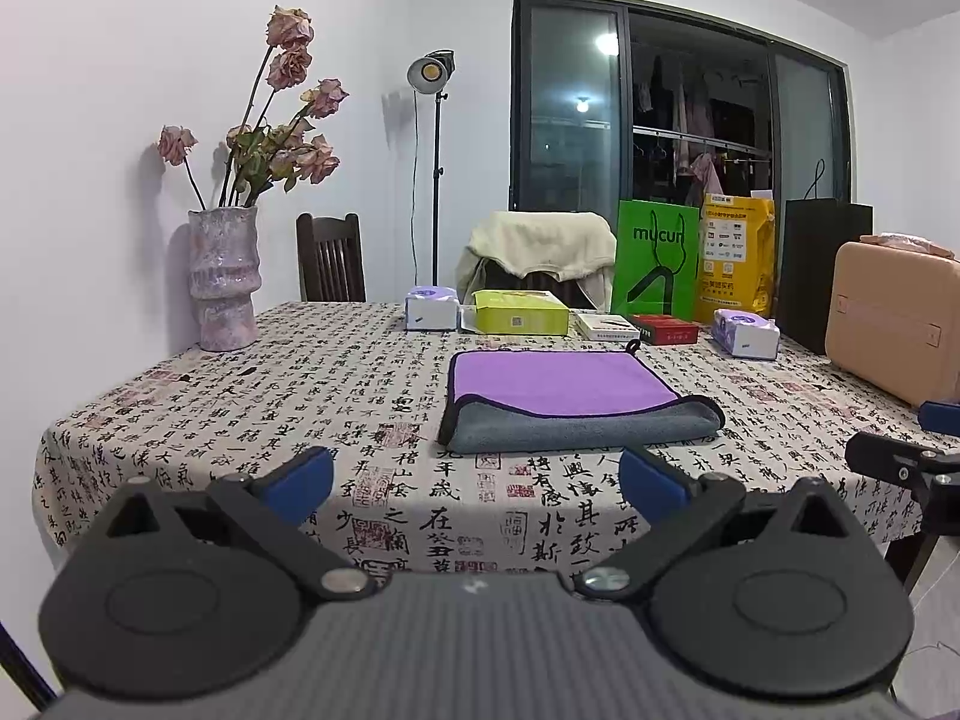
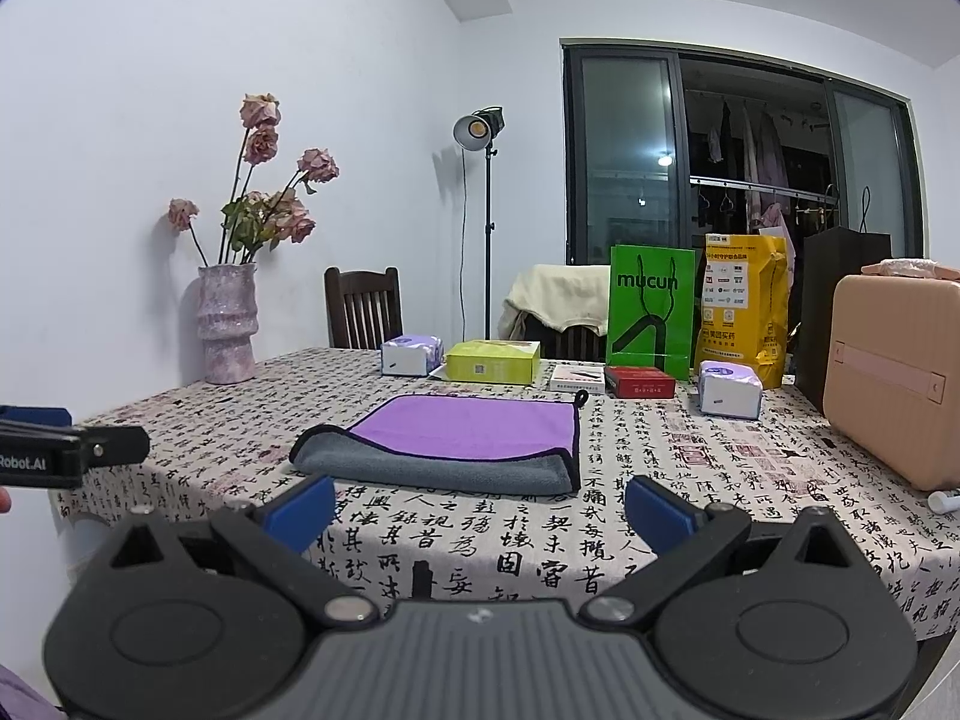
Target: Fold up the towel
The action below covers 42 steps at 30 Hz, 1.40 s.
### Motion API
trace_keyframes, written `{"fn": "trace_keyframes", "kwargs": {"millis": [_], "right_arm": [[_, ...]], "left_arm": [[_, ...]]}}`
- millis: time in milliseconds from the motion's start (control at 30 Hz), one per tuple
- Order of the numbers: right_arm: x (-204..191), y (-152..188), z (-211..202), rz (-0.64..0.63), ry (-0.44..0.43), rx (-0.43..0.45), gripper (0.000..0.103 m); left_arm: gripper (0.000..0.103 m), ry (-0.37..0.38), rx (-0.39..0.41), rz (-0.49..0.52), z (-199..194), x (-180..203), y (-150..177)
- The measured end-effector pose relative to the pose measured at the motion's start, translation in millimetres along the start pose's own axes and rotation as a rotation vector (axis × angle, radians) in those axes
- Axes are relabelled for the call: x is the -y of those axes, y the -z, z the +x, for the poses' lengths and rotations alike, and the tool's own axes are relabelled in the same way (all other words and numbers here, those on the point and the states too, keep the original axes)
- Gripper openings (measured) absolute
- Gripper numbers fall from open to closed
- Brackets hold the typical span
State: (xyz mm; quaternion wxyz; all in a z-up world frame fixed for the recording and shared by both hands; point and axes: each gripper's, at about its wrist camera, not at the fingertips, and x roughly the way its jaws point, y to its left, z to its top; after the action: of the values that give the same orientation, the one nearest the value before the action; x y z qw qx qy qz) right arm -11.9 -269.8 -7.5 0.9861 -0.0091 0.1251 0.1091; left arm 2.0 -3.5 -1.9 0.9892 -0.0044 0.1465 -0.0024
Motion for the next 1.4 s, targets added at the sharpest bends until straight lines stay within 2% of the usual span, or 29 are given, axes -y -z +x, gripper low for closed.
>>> {"fn": "trace_keyframes", "kwargs": {"millis": [1400], "right_arm": [[0.4, 0.3, 0.3, 0.000, 0.002, 0.000, 0.103]], "left_arm": [[0.103, 0.001, -0.004, 0.000, 1.5, -0.5, 2.6]]}}
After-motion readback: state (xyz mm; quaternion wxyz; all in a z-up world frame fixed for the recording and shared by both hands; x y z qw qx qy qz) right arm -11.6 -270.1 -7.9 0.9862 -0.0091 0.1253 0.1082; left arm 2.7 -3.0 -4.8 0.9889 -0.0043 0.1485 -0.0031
